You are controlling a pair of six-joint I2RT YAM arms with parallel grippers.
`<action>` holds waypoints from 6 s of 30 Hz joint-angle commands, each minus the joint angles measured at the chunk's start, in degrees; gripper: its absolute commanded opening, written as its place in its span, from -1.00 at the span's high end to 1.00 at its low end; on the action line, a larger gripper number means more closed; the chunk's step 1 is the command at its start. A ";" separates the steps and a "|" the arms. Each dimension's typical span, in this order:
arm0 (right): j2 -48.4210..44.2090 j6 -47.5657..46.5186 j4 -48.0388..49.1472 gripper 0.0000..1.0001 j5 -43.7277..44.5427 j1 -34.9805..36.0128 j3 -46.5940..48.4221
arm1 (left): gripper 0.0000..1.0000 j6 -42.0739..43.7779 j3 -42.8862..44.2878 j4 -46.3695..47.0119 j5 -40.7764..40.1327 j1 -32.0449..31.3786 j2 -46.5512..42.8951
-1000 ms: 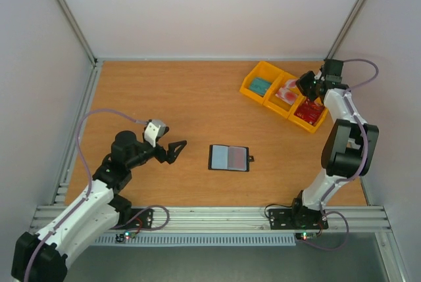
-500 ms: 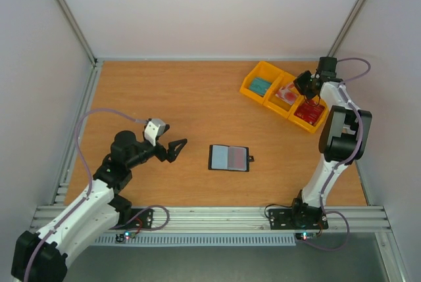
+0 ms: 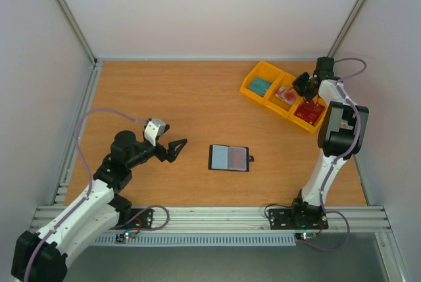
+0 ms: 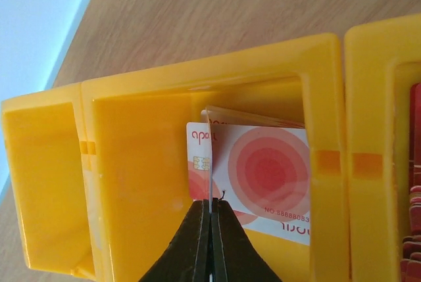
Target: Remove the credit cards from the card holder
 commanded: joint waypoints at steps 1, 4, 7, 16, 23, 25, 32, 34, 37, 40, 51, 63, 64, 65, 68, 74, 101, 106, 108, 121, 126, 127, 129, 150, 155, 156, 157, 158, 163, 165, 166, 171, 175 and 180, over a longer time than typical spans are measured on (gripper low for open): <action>1.90 -0.84 -0.77 0.95 -2.26 0.47 2.75 | -0.99 -0.53 -0.61 3.25 -0.41 0.34 0.24; 2.56 0.10 -0.30 0.94 -3.07 0.50 3.09 | -0.99 -0.55 -0.65 3.27 -0.28 0.38 0.30; 2.92 0.23 -0.48 0.92 -2.58 0.52 3.34 | -0.99 -0.60 -0.57 3.02 -0.30 0.37 0.19; 0.35 -2.67 -2.63 0.02 2.11 0.59 3.59 | -0.99 -0.74 -0.57 2.92 -0.09 0.34 0.28; -0.35 -10.86 -10.82 -0.17 8.08 1.87 12.11 | -0.99 -0.96 -0.61 3.05 0.19 0.39 0.36; -0.38 -13.78 -12.90 -0.19 10.13 2.66 14.40 | -0.99 -1.06 -0.65 3.08 0.33 0.39 0.27; -8.78 -27.28 -17.11 -0.21 14.29 11.62 15.24 | -0.99 -1.01 -0.65 3.16 0.57 0.39 -0.03; -10.85 -31.03 -22.93 -0.22 14.68 16.86 14.42 | -0.99 -1.36 -0.65 3.24 0.75 0.39 -0.04; -14.40 -32.49 -29.29 -0.23 13.87 23.32 7.75 | -0.99 -2.18 -0.65 3.24 1.48 0.39 0.13; -18.02 -31.49 -32.67 -0.23 12.78 28.06 -1.38 | -0.99 -2.45 -0.74 3.30 1.84 0.39 0.45; -21.69 -22.81 -30.47 -0.45 5.53 38.45 -24.06 | -0.99 -3.43 -1.27 4.25 3.18 0.34 1.26; -15.56 -22.58 -23.39 -0.17 4.25 38.48 -30.73 | -0.99 -4.04 -1.46 4.07 3.93 0.32 1.62; -15.27 -22.58 -23.28 -0.03 3.96 38.48 -30.73 | -0.99 -4.05 -1.36 3.82 3.90 0.38 1.60; -15.12 -22.65 -23.26 0.08 3.73 38.48 -30.72 | -0.99 -4.05 -1.36 3.67 3.84 0.39 1.57; -15.53 -23.06 -23.92 0.47 4.12 38.43 -30.52 | -0.99 -4.02 -1.36 3.76 3.80 0.37 1.63; -19.09 -27.10 -26.84 0.97 1.56 38.48 -27.14 | -0.99 -4.13 -1.45 4.11 4.36 0.39 2.00; -35.60 -51.31 -35.48 0.97 -30.12 45.97 -10.01 | -0.98 15.19 0.61 1.37 20.55 0.04 4.00; -35.38 -54.15 -39.73 0.98 -35.07 48.32 -3.47 | -0.99 26.61 3.32 -5.90 25.67 0.12 3.26; -34.97 -55.76 -41.57 0.98 -36.36 49.49 -1.36 | -0.99 29.83 3.45 -6.40 25.96 0.10 2.91; -28.18 -69.38 -58.12 0.98 -23.23 62.62 13.20 | -0.99 35.83 11.53 -21.90 45.46 0.01 1.02; -24.35 -73.83 -62.38 0.97 -23.77 68.29 20.08 | -0.99 21.52 8.69 -5.04 43.77 -0.28 3.22; -23.98 -74.44 -62.74 0.96 -24.28 68.95 20.76 | -0.99 20.88 8.84 -3.53 44.13 -0.45 3.68; -23.55 -75.38 -63.37 0.95 -25.24 69.83 21.73 | -0.99 21.10 9.70 -3.15 45.11 -0.94 4.91; -27.95 -78.39 -58.27 0.98 -13.92 70.83 20.85 | 0.07 32.05 8.00 -4.20 49.23 -11.02 9.53; -29.52 -76.53 -54.57 0.98 -10.23 68.81 16.01 | 0.97 31.13 7.87 -6.48 47.46 -11.10 7.79; -30.00 -75.76 -53.60 0.98 -10.15 67.71 14.88 | 0.99 31.16 8.17 -8.87 46.84 -11.09 7.29; -30.82 -74.38 -51.76 0.94 -9.88 66.61 13.69 | 0.99 31.32 8.52 -11.25 45.50 -11.05 6.62; -32.19 -73.15 -49.80 0.81 -9.35 65.26 12.03 | 0.99 31.47 8.97 -13.51 44.23 -11.04 6.02; -38.54 -68.45 -41.47 -0.50 -3.05 61.87 3.92 | 0.99 20.64 10.51 -17.97 32.84 -11.04 3.96; -41.83 -66.87 -38.43 -0.65 -2.06 61.86 1.26 | 0.99 15.45 10.47 -17.52 29.42 -10.99 3.83; -43.47 -66.27 -37.10 -0.70 -2.55 61.85 0.01 | 1.00 12.32 10.36 -16.16 28.51 -10.96 3.82; -48.82 -65.47 -38.37 -0.82 -14.90 61.77 -5.85 | 0.99 5.04 10.33 -11.00 27.09 -10.37 3.50; -48.87 -62.33 -34.74 -0.97 -8.20 61.85 -12.73 | 0.99 3.98 11.15 -12.25 27.39 -9.66 3.07; -48.74 -57.64 -13.78 -0.97 -10.99 61.87 -22.23 | 0.99 3.92 10.87 -11.18 28.16 -9.54 2.59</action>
